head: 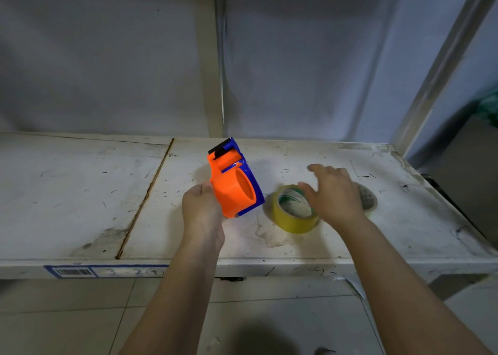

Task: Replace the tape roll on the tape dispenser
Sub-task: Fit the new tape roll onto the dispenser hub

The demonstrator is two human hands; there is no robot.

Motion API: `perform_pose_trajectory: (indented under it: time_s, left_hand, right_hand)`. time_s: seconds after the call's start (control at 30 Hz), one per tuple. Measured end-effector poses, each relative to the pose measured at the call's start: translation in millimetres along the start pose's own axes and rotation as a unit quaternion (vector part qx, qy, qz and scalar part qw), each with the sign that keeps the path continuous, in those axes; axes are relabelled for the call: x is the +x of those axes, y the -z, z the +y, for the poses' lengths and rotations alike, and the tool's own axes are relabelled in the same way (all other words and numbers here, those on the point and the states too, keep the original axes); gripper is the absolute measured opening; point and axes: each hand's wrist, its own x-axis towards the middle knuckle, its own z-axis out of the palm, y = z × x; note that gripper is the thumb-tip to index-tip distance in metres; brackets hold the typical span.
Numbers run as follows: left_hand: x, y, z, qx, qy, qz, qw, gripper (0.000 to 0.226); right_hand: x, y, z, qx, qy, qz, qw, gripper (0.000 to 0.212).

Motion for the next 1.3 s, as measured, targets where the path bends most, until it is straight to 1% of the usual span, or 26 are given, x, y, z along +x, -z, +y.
perform_pose_trajectory:
  time_s: [0.07,0.2,0.27,0.4,0.5,0.57,0.63,0.7,0.8,0.9,1.0,1.07,1.1,1.17,1.2,1.23,1.27,1.3]
  left_hand:
    - [1,1,-2,0.007,-0.010,-0.004,1.000,0.028]
    - [5,3,-3,0.032,-0.027,-0.007,0.999,0.022]
    - [5,1,-2,0.035,-0.035,-0.003,0.999,0.018]
    - [4,0,-1,0.031,-0.041,0.005,0.999,0.015]
    - [4,1,-5,0.016,-0.005,-0.002,1.000,0.015]
    - [10,2,-8,0.005,0.039,-0.003,0.999,0.016]
    - [18,5,-13,0.039,0.077,0.000,0.996,0.016]
    - [24,7,-19,0.086,0.089,-0.002,0.992,0.017]
    - [26,9,-22,0.102,0.096,-0.013,0.990,0.018]
    - [24,8,-25,0.168,0.059,-0.001,0.984,0.034]
    - [22,6,-25,0.257,0.016,-0.004,0.966,0.023]
    - [20,4,-25,0.315,-0.013,-0.003,0.949,0.038]
    - [18,4,-23,0.334,-0.056,0.008,0.941,0.039]
    - [4,1,-13,0.319,-0.174,0.020,0.931,0.031]
    - [-4,-1,-7,0.282,-0.207,-0.002,0.937,0.030]
    - [-11,-3,-2,0.230,-0.205,-0.049,0.950,0.032]
    - [-18,-5,3,0.169,-0.166,-0.124,0.964,0.037]
    - [-23,-6,6,0.111,-0.121,-0.194,0.967,0.045]
  right_hand:
    - [-2,-8,-8,-0.040,0.024,-0.037,0.998,0.045]
    - [-1,-20,-10,-0.088,0.026,-0.064,0.994,0.039]
    - [-1,-22,-9,-0.099,0.021,-0.073,0.992,0.037]
    - [0,-22,-7,-0.097,-0.002,-0.068,0.993,0.037]
    - [0,-22,-4,-0.083,-0.006,-0.063,0.995,0.038]
    - [0,-22,-4,-0.075,-0.008,-0.061,0.995,0.037]
    - [-1,-20,-5,-0.058,-0.017,-0.058,0.996,0.037]
    - [-1,-18,-6,-0.030,-0.027,-0.042,0.998,0.038]
    - [0,-10,-10,0.009,-0.037,-0.005,0.999,0.037]
    - [0,0,-18,0.068,-0.050,0.020,0.996,0.034]
    - [-2,4,-25,0.151,-0.071,0.040,0.985,0.030]
    - [-2,4,-29,0.203,-0.087,0.042,0.974,0.028]
    - [-1,3,-30,0.233,-0.094,0.040,0.967,0.027]
    - [-1,1,-32,0.301,-0.103,0.033,0.947,0.024]
    - [-2,1,-34,0.332,-0.106,0.033,0.937,0.023]
    - [-4,1,-37,0.358,-0.104,0.034,0.927,0.023]
    - [-6,2,-41,0.382,-0.098,0.037,0.918,0.023]
    - [-8,3,-45,0.403,-0.088,0.039,0.910,0.023]
